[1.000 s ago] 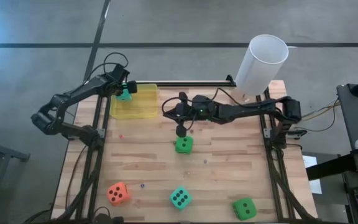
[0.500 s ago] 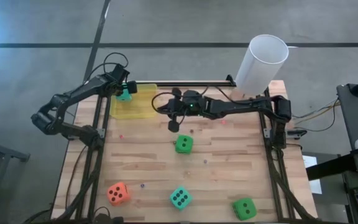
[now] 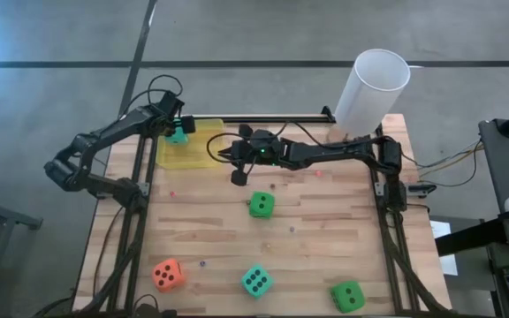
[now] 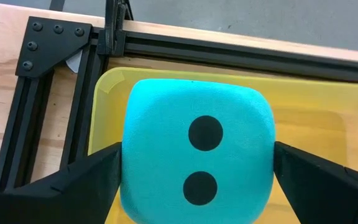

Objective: Pick & Place Dice
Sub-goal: Put the top blue large die into the yellow container

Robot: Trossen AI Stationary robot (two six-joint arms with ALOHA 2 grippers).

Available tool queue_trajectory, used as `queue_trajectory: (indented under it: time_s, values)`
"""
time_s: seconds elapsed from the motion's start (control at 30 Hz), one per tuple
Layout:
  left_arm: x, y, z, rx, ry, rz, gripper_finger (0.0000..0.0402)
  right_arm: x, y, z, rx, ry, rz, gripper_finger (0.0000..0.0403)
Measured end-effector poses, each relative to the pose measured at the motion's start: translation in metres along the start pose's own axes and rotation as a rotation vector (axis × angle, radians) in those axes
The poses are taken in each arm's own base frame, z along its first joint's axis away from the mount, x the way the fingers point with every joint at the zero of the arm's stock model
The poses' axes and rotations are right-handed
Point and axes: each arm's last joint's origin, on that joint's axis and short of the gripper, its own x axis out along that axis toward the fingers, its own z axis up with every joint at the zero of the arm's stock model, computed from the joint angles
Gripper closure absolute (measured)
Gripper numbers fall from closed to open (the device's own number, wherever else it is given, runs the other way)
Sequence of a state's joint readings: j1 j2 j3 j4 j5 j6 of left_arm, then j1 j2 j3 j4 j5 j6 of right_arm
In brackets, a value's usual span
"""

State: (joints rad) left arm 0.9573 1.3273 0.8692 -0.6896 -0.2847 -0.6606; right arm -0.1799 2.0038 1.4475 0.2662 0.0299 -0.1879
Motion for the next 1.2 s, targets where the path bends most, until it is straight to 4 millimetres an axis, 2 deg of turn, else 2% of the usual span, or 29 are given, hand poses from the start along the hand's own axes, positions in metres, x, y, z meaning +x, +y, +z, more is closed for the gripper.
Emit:
queue_trajectory:
  time_s: [0.3, 0.43, 0.57, 0.9, 1.07, 1.2]
  values:
    - [-0.001, 0.0, 0.0, 0.0, 0.008, -0.009, 0.0018, 0.0, 0.0, 0.002, -0.018, -0.006, -0.001, 0.0374]
    - [-0.001, 0.0, 0.0, -0.022, 0.008, -0.009, 0.0019, 0.003, -0.001, 0.006, -0.02, -0.077, -0.014, 0.0374]
    - [-0.001, 0.0, -0.001, -0.025, 0.013, -0.009, 0.0013, 0.011, 0.001, -0.002, -0.045, -0.103, -0.021, 0.0374]
    - [-0.002, -0.004, -0.004, -0.017, 0.067, -0.078, 0.001, 0.05, 0.0, -0.015, -0.054, -0.083, -0.034, 0.0374]
    - [-0.003, -0.004, -0.005, -0.032, 0.069, -0.085, 0.0008, 0.07, -0.003, -0.007, -0.105, -0.112, -0.121, 0.0374]
    - [-0.006, -0.003, -0.004, -0.036, 0.059, -0.093, 0.0005, 0.087, -0.003, -0.005, -0.133, -0.077, -0.112, 0.0374]
